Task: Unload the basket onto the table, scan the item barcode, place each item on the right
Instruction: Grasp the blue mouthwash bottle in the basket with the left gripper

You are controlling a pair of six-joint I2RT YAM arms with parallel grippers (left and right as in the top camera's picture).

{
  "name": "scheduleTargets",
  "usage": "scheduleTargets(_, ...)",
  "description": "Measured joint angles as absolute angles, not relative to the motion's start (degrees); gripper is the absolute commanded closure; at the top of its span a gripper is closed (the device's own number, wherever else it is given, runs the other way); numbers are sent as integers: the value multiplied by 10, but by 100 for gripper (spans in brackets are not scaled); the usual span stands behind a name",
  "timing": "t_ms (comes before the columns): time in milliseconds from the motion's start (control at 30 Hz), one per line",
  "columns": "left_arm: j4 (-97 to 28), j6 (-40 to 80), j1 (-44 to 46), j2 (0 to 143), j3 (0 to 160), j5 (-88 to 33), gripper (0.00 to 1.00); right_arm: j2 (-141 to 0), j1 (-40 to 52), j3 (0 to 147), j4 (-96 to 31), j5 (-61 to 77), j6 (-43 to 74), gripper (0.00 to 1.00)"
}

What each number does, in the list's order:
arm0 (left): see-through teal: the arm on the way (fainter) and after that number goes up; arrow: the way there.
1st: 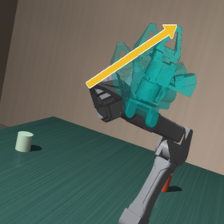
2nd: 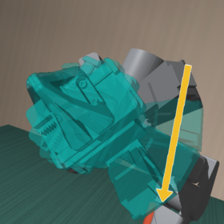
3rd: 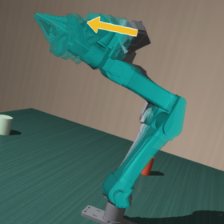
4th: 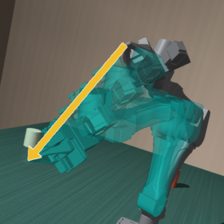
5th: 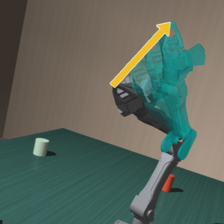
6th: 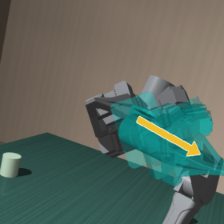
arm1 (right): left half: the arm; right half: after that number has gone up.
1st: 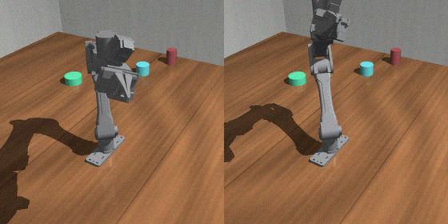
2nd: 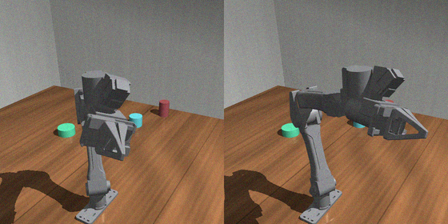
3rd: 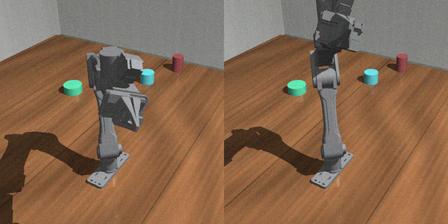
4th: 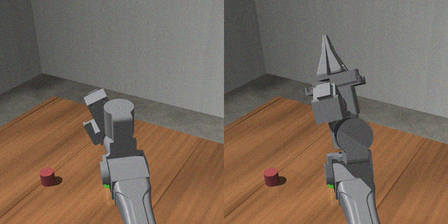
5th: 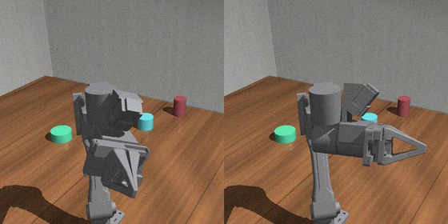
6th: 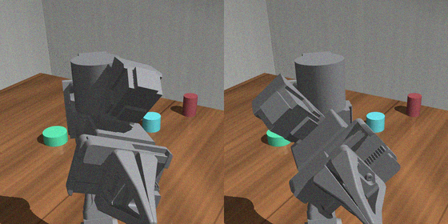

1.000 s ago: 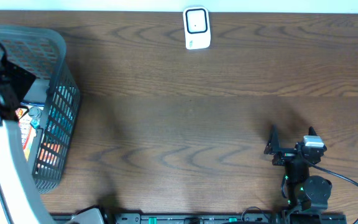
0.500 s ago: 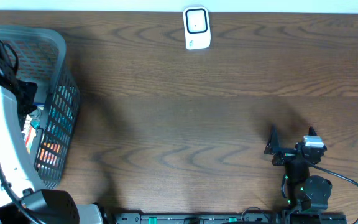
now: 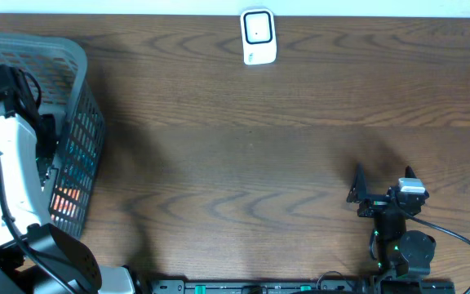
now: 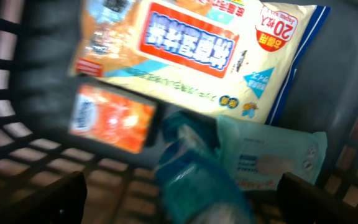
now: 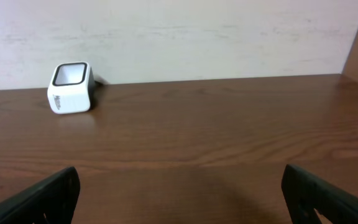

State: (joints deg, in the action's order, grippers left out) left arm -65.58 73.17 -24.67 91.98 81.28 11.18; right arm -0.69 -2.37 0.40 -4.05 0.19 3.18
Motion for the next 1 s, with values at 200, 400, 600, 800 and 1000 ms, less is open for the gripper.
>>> scheduleTargets(200,-609,738,-248,921,772,91,2,-7,-24,4,-41,2,32,1)
scheduleTargets(400,-602,742,-248,923,770,81,2,-7,-24,4,-41,2,32,1)
scheduleTargets(600,-599,744,-248,949,773,61,2,-7,-24,4,-41,2,32,1)
scheduleTargets(800,-600,744,-248,962,785,58,12,-7,-24,4,-41,2,32,1)
scheduleTargets(1000,-591,742,-247,967,789,46,41,-7,-24,4,-41,2,32,1)
